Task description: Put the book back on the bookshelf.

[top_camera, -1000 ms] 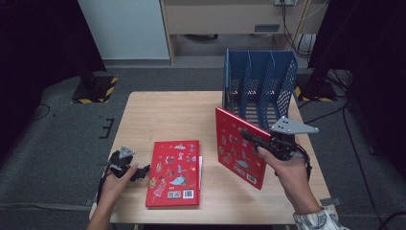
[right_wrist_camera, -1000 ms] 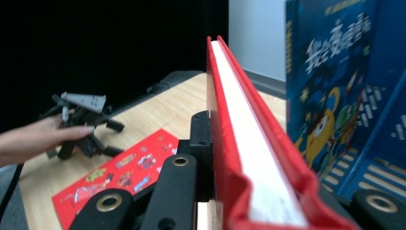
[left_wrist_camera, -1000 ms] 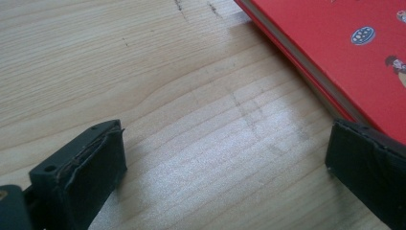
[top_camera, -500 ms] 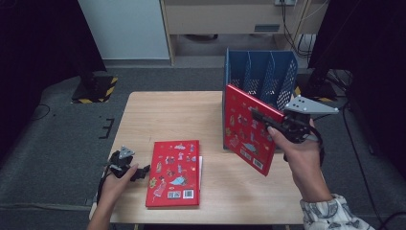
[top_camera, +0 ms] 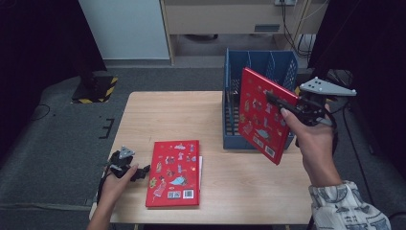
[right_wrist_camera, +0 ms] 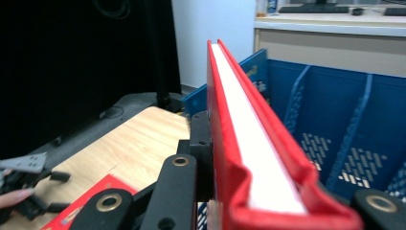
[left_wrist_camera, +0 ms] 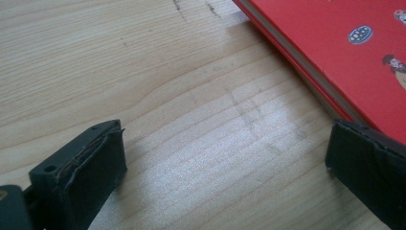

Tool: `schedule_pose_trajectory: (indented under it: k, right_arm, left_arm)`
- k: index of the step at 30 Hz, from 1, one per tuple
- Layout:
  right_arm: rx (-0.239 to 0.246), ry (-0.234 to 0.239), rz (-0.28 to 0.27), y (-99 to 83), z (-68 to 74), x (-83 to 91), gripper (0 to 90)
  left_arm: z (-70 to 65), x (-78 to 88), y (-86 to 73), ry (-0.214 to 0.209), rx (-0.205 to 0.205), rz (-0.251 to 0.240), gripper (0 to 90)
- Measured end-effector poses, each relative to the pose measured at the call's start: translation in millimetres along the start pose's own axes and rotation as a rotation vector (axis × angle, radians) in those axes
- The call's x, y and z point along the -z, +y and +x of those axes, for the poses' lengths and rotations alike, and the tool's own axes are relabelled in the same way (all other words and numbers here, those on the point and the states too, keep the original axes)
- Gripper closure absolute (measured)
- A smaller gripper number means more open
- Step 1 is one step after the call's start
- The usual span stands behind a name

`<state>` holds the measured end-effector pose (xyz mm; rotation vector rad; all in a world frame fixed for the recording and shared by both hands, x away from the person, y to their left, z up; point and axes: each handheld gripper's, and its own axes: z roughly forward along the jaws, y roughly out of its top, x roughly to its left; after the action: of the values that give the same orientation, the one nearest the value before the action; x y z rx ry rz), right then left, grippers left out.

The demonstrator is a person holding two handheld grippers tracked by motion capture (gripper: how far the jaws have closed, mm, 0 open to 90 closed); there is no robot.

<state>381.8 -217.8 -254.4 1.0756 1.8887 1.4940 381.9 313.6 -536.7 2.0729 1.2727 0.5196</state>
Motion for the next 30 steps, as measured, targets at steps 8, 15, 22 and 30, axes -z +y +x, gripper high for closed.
schedule_pose_trajectory:
  k: [8,15,22,30]
  right_arm:
    - [0.005,-0.116,0.008,12.5,-12.4,-13.1,79.1]
    - [0.013,-0.221,0.024,11.0,-27.1,-36.7,79.2]
    - [-0.006,-0.277,0.024,6.9,-41.5,-62.9,79.1]
    - [-0.045,-0.318,0.023,5.2,-57.6,-93.5,79.1]
  left_arm:
    - [0.5,-0.2,0.3,-0.004,-0.006,0.001,0.0]
    - [0.7,-0.4,0.5,-0.006,-0.008,0.0,0.0]
    - [0.8,-0.2,0.5,-0.006,-0.009,0.004,0.0]
    - [0.4,-0.9,1.0,-0.007,-0.008,0.002,0.0]
